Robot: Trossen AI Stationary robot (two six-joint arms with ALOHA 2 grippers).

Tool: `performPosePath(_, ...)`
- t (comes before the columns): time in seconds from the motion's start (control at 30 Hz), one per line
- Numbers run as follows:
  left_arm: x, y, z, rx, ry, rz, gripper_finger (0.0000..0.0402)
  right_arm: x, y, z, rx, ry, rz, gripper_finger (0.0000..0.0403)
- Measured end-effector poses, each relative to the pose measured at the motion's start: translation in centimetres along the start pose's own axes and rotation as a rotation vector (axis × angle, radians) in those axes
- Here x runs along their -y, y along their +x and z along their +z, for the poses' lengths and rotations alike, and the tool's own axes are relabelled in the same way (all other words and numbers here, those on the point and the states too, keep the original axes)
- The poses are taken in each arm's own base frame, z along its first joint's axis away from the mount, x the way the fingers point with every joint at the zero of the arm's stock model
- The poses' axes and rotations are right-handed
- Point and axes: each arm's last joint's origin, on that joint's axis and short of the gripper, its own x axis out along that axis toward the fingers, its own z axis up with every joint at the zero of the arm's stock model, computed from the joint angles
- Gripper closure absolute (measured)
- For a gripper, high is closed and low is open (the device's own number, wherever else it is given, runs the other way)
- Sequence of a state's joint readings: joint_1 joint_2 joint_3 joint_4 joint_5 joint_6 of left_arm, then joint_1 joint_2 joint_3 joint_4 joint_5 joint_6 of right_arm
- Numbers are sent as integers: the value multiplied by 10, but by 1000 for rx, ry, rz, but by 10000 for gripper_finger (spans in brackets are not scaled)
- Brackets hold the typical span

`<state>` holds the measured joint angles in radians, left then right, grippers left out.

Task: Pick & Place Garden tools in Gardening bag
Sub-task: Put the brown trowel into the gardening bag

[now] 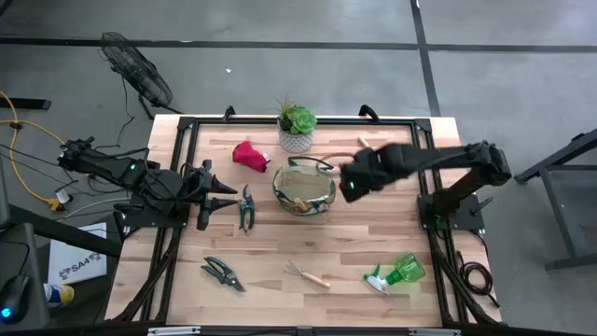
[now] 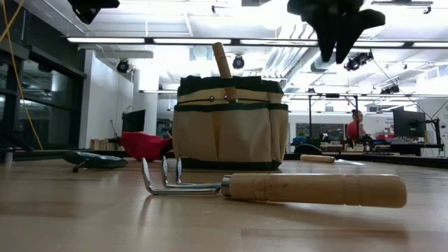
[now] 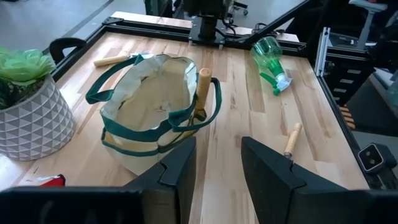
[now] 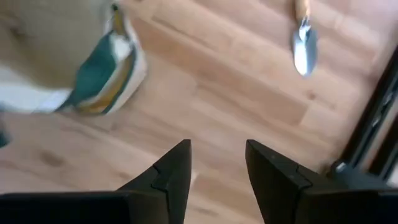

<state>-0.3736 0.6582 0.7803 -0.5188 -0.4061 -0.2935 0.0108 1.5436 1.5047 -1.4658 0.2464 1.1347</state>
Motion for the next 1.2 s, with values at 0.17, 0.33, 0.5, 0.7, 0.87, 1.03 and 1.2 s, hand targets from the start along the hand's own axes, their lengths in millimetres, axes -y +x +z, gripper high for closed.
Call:
performPosePath(0.17,0,0,-1,-6,2,2,278,23,15,44,-19,-44,-23,217)
performPosePath(0.33,0,0,-1,-5,-27,2,278,55,27,82,-26,-89,-67,156)
performPosePath(0.5,0,0,-1,-5,-54,4,278,80,66,105,-54,-146,9,131)
performPosePath(0.7,0,0,0,-2,-80,12,278,107,117,114,-56,-188,114,137)
performPosePath(0.87,-2,0,0,12,-80,52,278,128,142,112,-68,-207,109,140)
performPosePath(1.03,-3,0,0,25,-81,89,278,143,166,104,-76,-200,95,140)
performPosePath(1.2,-4,0,1,36,-82,120,278,147,182,100,-41,-208,119,140)
